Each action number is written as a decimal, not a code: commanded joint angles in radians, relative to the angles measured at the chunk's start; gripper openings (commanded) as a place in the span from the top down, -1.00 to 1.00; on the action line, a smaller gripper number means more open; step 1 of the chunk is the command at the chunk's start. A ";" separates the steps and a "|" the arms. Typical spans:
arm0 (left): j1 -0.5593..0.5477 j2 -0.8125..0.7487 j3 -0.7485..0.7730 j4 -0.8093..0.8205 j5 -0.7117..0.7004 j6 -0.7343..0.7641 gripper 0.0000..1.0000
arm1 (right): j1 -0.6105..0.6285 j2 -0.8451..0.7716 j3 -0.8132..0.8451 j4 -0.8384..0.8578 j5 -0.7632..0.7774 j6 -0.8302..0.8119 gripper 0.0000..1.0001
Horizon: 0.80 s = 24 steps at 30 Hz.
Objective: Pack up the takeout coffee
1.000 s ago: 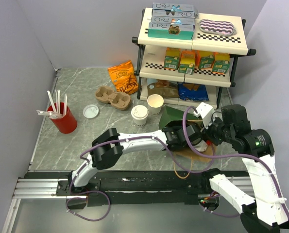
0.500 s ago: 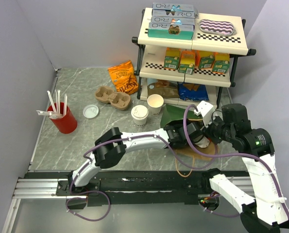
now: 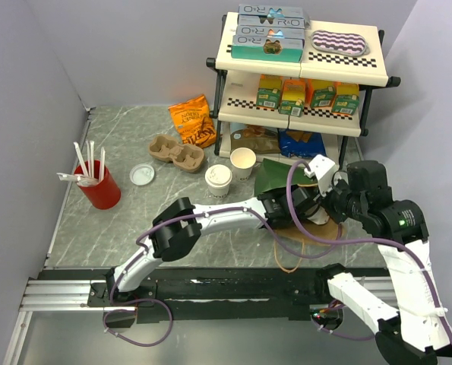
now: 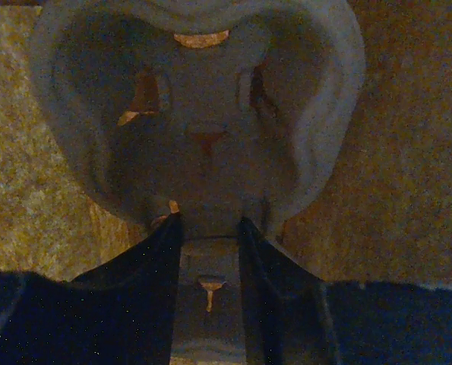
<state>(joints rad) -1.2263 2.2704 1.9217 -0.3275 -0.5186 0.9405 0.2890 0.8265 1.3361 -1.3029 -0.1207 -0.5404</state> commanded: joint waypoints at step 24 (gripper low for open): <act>0.039 -0.152 -0.044 -0.113 0.279 -0.256 -0.99 | 0.012 -0.012 -0.035 -0.242 -0.102 0.062 1.00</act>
<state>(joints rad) -1.2076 2.2139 1.8988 -0.5034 -0.3077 0.7532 0.2886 0.8394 1.3258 -1.2854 -0.1570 -0.5152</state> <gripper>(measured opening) 0.864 0.017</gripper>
